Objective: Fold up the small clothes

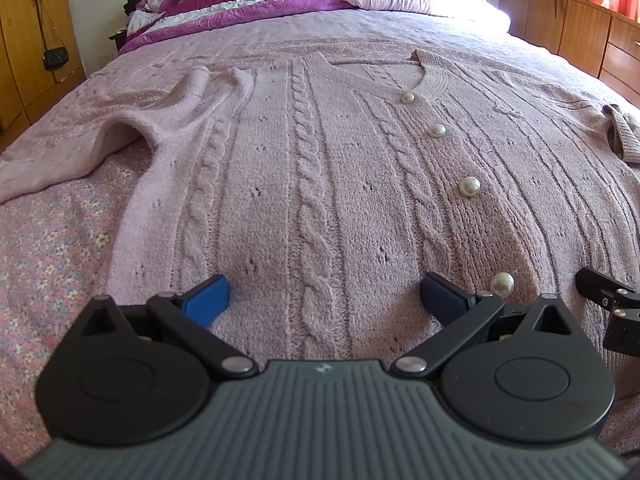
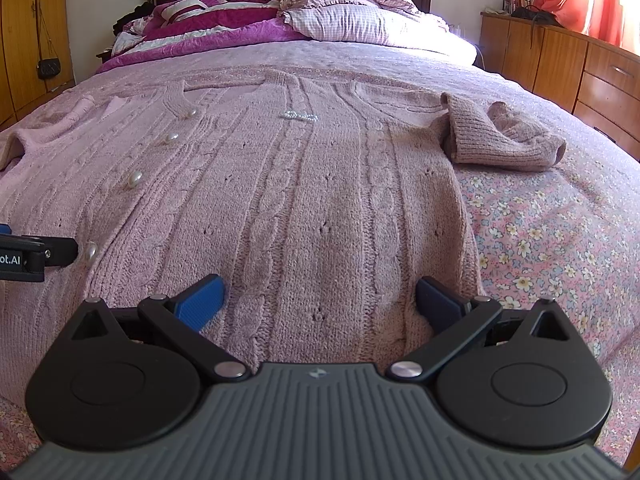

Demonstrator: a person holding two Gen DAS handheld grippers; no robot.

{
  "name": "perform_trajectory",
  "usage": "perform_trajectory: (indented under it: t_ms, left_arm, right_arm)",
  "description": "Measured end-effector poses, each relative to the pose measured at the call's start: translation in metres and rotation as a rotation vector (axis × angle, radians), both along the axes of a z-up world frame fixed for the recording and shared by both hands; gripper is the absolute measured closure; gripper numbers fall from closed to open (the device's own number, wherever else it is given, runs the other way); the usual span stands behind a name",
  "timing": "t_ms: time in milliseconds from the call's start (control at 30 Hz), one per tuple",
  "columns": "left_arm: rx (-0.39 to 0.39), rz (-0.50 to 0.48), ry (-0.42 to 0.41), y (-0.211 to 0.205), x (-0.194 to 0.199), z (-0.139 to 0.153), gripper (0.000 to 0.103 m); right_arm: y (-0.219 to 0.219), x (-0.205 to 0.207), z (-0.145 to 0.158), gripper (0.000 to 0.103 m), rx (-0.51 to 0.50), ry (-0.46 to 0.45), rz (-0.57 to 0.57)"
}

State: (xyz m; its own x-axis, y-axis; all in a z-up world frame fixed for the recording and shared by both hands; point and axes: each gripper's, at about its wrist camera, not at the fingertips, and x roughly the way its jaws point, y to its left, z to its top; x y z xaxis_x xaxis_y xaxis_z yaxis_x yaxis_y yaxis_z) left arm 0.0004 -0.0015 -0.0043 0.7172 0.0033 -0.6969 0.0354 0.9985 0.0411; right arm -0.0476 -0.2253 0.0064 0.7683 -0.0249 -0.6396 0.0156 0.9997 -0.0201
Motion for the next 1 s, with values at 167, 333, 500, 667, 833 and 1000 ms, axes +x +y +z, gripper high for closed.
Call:
perform_trajectory:
  t_ms: [167,333,500,667,833,1000]
  left_arm:
    - [0.003,0.0,-0.005,-0.0004,-0.0003,0.0,0.0]
    - [0.004,0.002,-0.008,-0.0006,-0.0009,-0.0005,0.0]
    - [0.002,0.002,-0.009,-0.0009,-0.0008,-0.0004,0.0]
    - [0.001,0.002,-0.012,-0.0006,-0.0008,-0.0002,0.0]
    - [0.004,0.008,-0.017,-0.0011,-0.002,0.0,0.0]
    - [0.004,0.02,-0.009,-0.0022,-0.0027,0.0012,0.0]
  right_arm:
    - [-0.0002,-0.0002,-0.0001,0.0,0.0,0.0,0.0]
    - [-0.0005,-0.0003,0.0,0.0,0.0,0.0,0.0]
    - [0.0001,-0.0006,-0.0001,0.0,-0.001,0.0,0.0]
    - [0.0002,-0.0001,0.0001,0.0,-0.003,0.001,-0.001]
    - [0.0005,-0.0002,0.0001,0.0,-0.003,0.001,-0.001]
    - [0.0018,0.0,0.0005,0.0,-0.023,0.007,0.004]
